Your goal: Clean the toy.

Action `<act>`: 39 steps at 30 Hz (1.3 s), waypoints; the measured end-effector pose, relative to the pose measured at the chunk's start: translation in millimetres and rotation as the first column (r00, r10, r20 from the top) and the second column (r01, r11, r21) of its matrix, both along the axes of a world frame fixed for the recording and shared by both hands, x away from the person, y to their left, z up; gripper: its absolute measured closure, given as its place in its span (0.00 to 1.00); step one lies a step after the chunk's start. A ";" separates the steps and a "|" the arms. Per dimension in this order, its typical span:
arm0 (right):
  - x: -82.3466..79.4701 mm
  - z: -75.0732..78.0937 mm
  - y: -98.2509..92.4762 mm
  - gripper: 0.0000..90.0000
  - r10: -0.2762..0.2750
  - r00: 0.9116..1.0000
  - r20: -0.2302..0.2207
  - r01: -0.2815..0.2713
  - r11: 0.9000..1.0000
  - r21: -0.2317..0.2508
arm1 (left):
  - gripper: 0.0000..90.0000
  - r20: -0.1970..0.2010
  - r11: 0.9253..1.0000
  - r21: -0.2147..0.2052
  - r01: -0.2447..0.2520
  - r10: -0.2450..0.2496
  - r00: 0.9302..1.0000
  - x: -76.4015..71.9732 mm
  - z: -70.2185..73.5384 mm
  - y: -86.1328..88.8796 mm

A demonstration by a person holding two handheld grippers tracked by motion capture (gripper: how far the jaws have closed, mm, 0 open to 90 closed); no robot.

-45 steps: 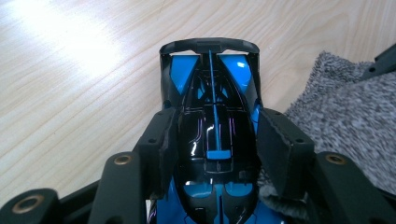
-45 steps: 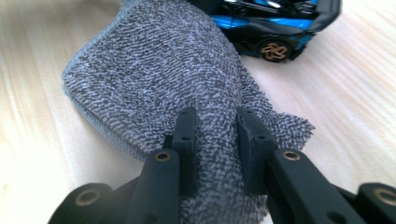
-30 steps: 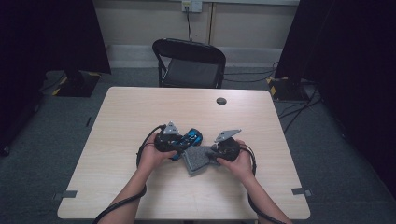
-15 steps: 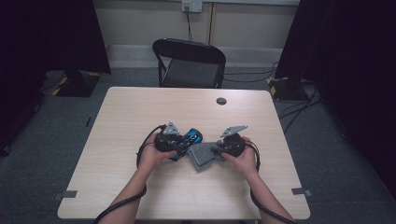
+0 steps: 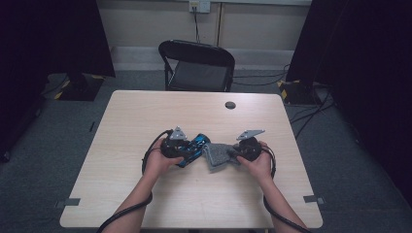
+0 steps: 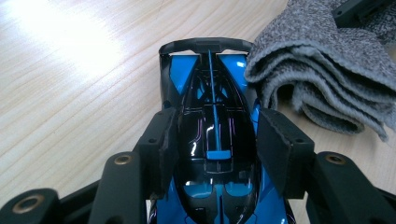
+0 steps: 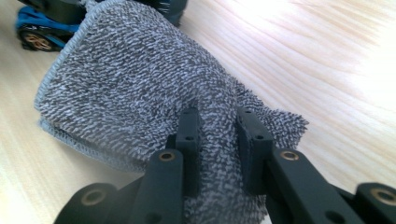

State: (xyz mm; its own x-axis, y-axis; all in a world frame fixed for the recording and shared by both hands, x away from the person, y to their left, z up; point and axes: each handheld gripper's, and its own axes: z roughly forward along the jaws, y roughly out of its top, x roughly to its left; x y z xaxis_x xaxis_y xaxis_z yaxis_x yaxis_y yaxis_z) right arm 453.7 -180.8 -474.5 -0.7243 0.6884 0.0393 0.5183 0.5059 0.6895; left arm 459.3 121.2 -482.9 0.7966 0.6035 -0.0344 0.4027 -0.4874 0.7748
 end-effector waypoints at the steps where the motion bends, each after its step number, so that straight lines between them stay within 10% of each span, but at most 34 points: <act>1: -0.1 0.3 -0.2 0.82 -0.003 1.000 0.007 0.003 1.000 -0.012 | 0.54 0.000 1.000 0.000 0.000 0.000 1.000 -0.1 0.0 0.1; 21: -2.5 5.8 -27.8 0.82 -0.118 0.992 0.039 0.118 0.993 0.000 | 0.54 -0.001 1.000 0.003 0.001 -0.001 1.000 -0.6 0.3 0.8; 31: -13.9 18.5 -35.7 0.82 -0.111 0.993 0.050 0.108 0.992 0.064 | 0.54 -0.006 1.000 0.009 0.000 0.000 1.000 -0.2 1.1 0.2; 39: -28.6 18.5 -23.1 0.82 -0.004 0.999 0.042 0.002 0.999 0.045 | 0.54 -0.015 1.000 0.008 0.000 0.000 1.000 0.5 1.5 0.1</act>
